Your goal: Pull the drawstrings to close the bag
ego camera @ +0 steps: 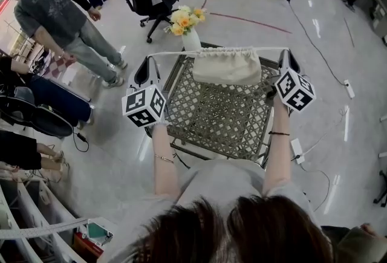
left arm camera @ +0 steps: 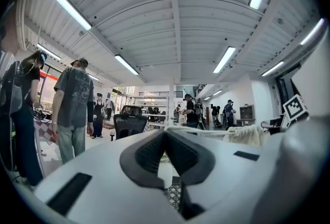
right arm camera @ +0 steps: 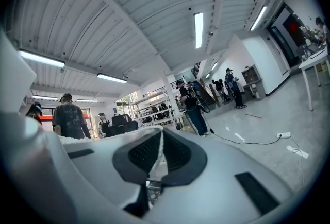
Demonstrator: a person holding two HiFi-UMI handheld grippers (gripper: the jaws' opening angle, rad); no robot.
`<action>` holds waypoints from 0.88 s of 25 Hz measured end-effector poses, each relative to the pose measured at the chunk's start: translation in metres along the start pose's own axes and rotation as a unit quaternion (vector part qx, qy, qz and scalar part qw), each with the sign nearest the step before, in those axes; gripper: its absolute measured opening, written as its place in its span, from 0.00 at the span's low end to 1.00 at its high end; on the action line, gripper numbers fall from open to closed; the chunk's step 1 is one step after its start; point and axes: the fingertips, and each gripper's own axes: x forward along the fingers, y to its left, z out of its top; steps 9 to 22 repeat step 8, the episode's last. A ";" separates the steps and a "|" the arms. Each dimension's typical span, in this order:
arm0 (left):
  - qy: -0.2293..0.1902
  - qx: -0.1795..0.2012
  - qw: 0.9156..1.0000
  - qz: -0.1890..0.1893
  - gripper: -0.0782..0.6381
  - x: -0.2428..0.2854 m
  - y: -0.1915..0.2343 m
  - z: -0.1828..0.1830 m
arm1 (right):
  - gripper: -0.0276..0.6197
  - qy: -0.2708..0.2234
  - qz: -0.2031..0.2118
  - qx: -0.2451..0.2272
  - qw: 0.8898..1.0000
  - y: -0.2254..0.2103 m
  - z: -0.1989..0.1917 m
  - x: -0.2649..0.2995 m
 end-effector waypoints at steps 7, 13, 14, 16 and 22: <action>0.000 0.009 1.000 0.002 0.15 -0.003 0.001 0.000 | 0.08 -0.002 0.001 -0.007 1.000 0.002 0.000 -0.004; 0.000 0.010 1.000 0.002 0.15 -0.003 0.001 -0.001 | 0.08 -0.002 0.001 -0.007 1.000 0.002 0.000 -0.004; 0.000 0.010 1.000 0.002 0.15 -0.003 0.001 -0.001 | 0.08 -0.002 0.001 -0.007 1.000 0.002 0.000 -0.004; 0.000 0.010 1.000 0.002 0.15 -0.003 0.001 -0.001 | 0.08 -0.002 0.001 -0.007 1.000 0.002 0.000 -0.004; 0.000 0.010 1.000 0.002 0.15 -0.003 0.001 -0.001 | 0.08 -0.002 0.001 -0.007 1.000 0.002 0.000 -0.004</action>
